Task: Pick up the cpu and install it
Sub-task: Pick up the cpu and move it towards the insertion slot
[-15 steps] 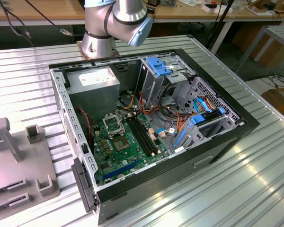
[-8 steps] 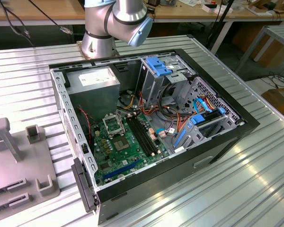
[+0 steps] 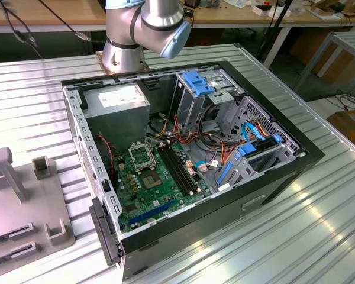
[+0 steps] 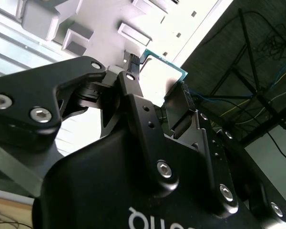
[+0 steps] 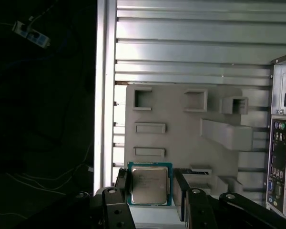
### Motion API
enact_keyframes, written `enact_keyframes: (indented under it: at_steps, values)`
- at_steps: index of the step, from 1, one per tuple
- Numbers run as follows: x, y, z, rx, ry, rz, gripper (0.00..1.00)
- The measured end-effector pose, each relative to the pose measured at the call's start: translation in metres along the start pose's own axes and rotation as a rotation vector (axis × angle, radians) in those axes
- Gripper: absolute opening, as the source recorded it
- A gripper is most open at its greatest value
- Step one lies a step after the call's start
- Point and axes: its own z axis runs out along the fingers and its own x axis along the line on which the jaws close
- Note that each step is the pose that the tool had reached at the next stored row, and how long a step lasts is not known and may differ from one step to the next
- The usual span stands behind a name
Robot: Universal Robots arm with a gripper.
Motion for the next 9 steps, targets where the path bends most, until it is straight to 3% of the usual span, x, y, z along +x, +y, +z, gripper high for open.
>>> enact_keyframes:
  at_steps: [9]
  values:
    - [0.0002,0.0,-0.0046,-0.0001,0.0007,0.0,0.47]
